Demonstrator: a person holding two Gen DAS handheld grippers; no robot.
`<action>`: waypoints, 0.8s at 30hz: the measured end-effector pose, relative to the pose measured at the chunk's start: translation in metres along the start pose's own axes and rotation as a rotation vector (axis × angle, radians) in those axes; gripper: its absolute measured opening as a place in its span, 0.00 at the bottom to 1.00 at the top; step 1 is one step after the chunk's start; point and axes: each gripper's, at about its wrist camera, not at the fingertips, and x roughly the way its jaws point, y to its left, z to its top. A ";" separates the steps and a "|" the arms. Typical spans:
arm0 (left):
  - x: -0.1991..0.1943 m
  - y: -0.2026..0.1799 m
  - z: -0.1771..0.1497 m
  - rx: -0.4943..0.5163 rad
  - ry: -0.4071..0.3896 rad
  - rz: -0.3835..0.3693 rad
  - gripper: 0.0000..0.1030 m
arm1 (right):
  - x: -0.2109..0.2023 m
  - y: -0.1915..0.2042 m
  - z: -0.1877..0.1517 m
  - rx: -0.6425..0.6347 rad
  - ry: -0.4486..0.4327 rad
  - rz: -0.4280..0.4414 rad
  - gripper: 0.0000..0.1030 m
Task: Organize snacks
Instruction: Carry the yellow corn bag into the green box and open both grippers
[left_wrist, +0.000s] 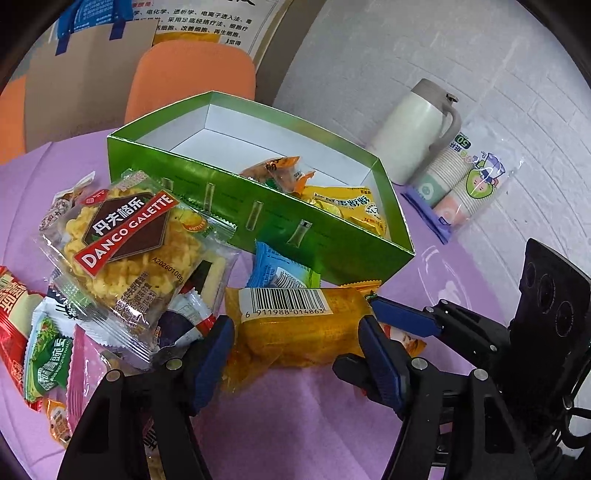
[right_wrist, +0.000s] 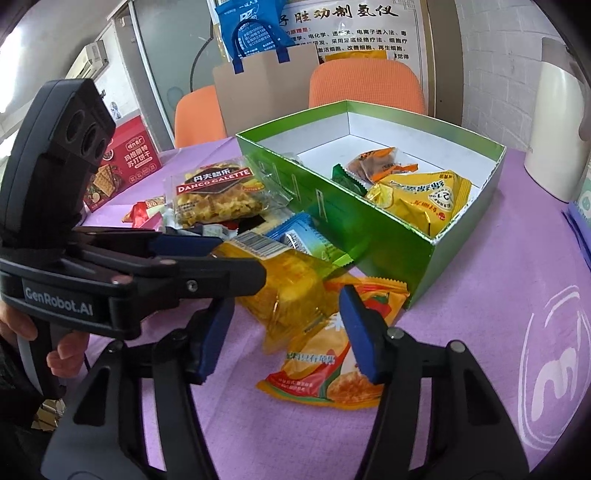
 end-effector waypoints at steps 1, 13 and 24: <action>0.001 0.000 0.000 0.000 -0.002 0.003 0.69 | 0.002 0.001 0.001 -0.003 0.001 -0.003 0.58; -0.027 -0.018 0.003 0.019 -0.076 0.009 0.39 | -0.020 0.008 0.008 0.020 -0.026 -0.030 0.36; -0.061 -0.034 0.087 0.067 -0.228 -0.018 0.39 | -0.050 -0.006 0.083 -0.002 -0.217 -0.042 0.35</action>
